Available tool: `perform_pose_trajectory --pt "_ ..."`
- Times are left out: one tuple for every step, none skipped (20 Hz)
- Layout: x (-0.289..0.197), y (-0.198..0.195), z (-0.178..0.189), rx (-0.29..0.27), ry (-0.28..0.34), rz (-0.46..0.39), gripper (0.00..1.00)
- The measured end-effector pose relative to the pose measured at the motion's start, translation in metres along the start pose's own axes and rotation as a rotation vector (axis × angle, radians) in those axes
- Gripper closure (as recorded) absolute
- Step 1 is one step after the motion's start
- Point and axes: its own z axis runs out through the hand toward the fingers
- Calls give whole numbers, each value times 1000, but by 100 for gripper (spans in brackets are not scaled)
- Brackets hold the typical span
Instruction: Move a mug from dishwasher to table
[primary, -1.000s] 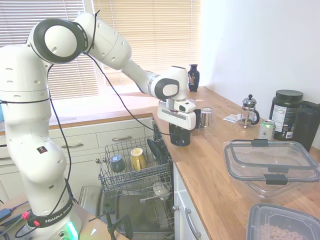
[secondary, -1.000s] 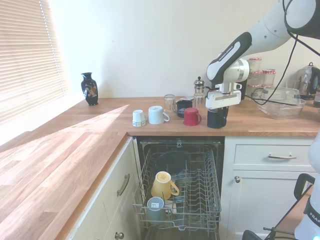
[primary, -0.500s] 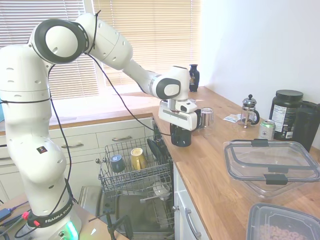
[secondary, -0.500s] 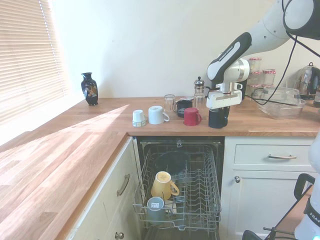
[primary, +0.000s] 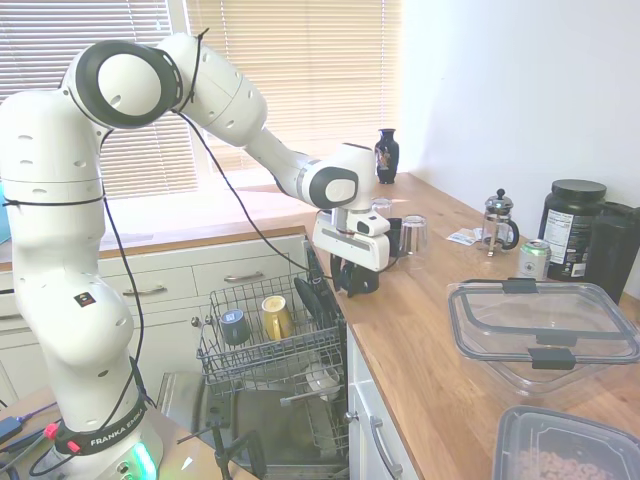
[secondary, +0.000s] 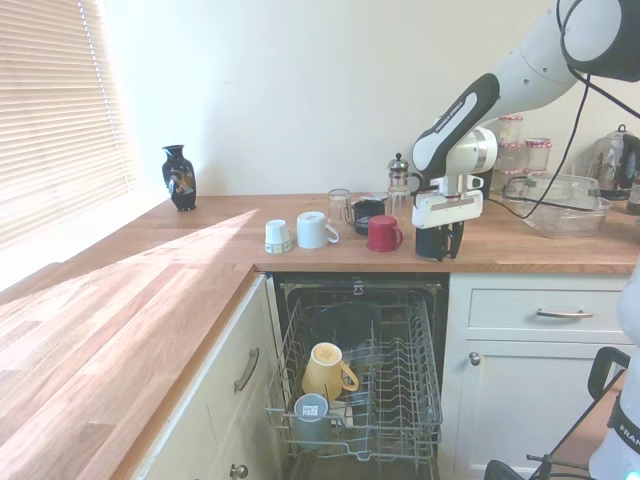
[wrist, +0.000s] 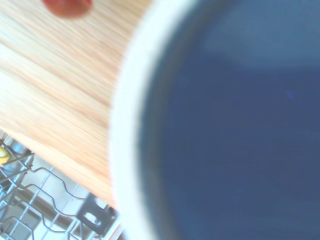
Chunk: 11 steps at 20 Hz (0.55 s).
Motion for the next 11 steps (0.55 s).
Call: perform_pose_trajectory --pt "-1 -1 -1 1 2 -1 0" --pt "-2 -2 -4 5 7 -2 0" --pt "-3 -2 -7 9 14 -3 0" --pt "-6 -1 -12 14 23 -3 0" --pt "-11 1 -20 19 34 -2 0" --pt "-16 3 -30 28 49 -1 0" --pt "-23 7 -42 39 65 0 0" --pt "-31 11 -54 51 79 0 0" --pt "-39 16 -66 64 93 -2 0" --pt "-50 20 -75 75 102 -2 0" --pt "-60 24 -81 79 108 -4 0"
